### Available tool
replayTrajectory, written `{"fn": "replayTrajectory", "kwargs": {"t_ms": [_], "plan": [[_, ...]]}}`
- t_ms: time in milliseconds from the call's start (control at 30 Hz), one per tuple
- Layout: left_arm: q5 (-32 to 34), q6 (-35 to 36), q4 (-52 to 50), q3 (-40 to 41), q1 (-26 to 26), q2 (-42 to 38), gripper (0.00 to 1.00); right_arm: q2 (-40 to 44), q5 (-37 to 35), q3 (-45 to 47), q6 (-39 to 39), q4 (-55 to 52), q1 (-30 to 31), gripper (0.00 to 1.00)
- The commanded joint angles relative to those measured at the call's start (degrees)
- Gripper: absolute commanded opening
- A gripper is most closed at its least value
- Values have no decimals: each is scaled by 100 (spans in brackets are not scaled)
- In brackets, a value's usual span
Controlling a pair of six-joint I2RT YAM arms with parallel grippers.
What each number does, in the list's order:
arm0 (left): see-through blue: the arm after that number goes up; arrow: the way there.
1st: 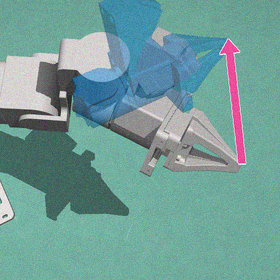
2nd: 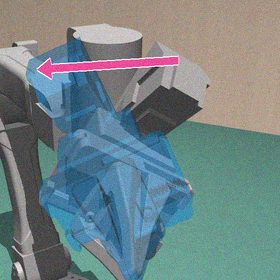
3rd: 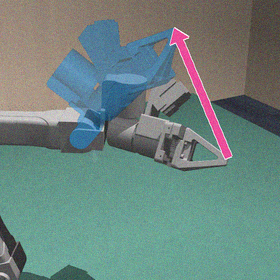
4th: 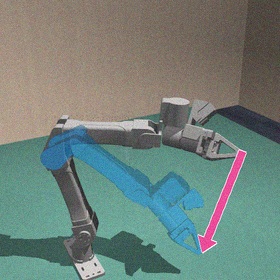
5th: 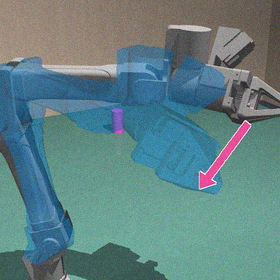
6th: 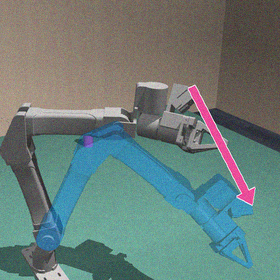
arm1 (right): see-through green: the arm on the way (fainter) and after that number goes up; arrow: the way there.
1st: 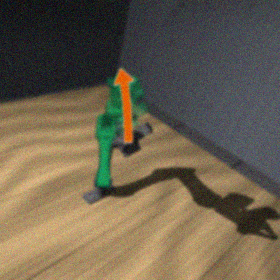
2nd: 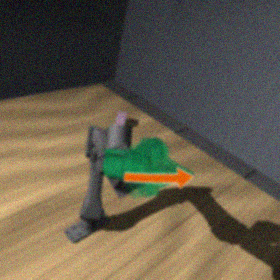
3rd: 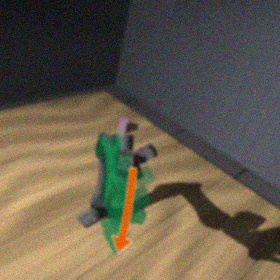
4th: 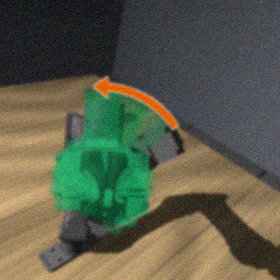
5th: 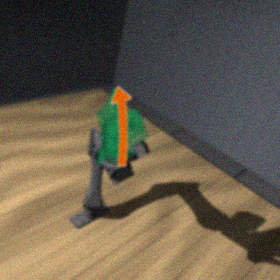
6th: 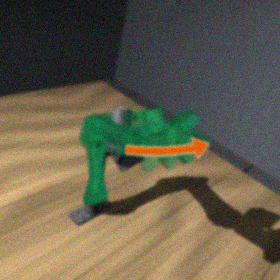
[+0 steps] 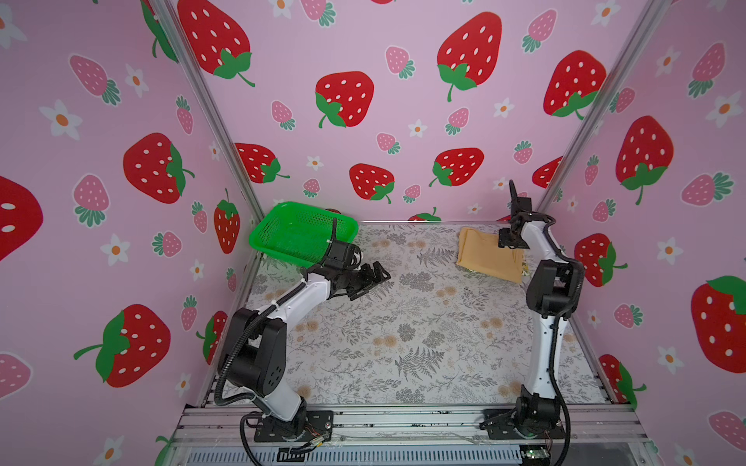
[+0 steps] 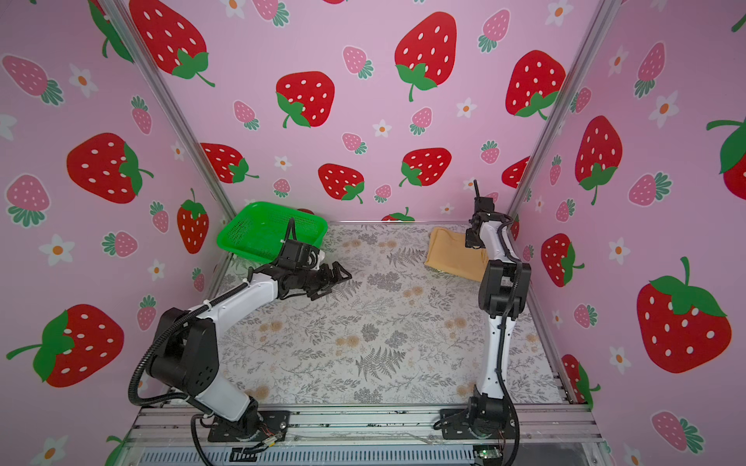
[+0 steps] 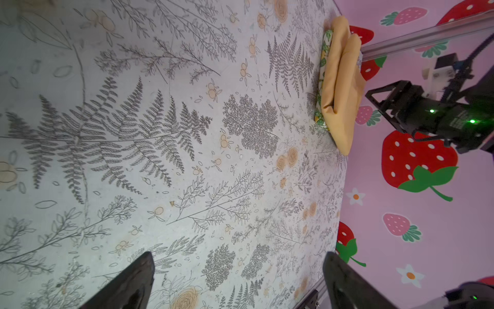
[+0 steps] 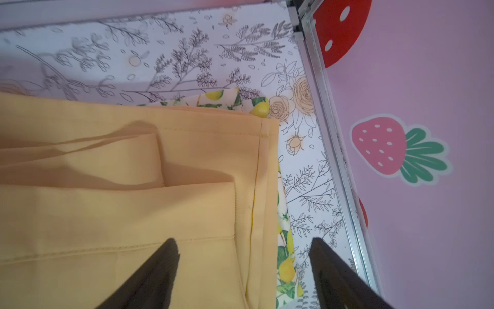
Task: Fold and stack skirts
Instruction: Place the skirt on the skirt, then reset both arms
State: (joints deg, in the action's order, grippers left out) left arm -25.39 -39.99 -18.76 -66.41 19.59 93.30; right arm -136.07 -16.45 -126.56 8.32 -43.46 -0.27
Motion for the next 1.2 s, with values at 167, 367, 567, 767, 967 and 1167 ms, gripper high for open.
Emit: {"fn": "replayTrajectory", "kwargs": {"t_ms": [167, 367, 567, 767, 967, 1167], "plan": [[2064, 976, -1604, -687, -36, -262, 99, 1490, 817, 781, 329, 587, 151, 100], [2821, 1194, -2074, -709, -220, -444, 99, 2972, 1117, 2820, 611, 1871, 611, 100], [2977, 1058, -1854, -89, -873, -737, 99, 4661, 1348, 5366, 744, 3720, 1111, 100], [3151, 1149, -1159, 621, -1427, -1079, 99, 5637, 1269, 6957, 981, 4502, 1240, 100], [3506, 1326, -278, 1360, -1925, -1167, 99, 5945, 858, 7880, 1042, 4867, 1240, 100], [3652, 1598, 615, 1716, -2304, -936, 99, 6104, 376, 8553, 687, 5403, 1240, 100]]}}
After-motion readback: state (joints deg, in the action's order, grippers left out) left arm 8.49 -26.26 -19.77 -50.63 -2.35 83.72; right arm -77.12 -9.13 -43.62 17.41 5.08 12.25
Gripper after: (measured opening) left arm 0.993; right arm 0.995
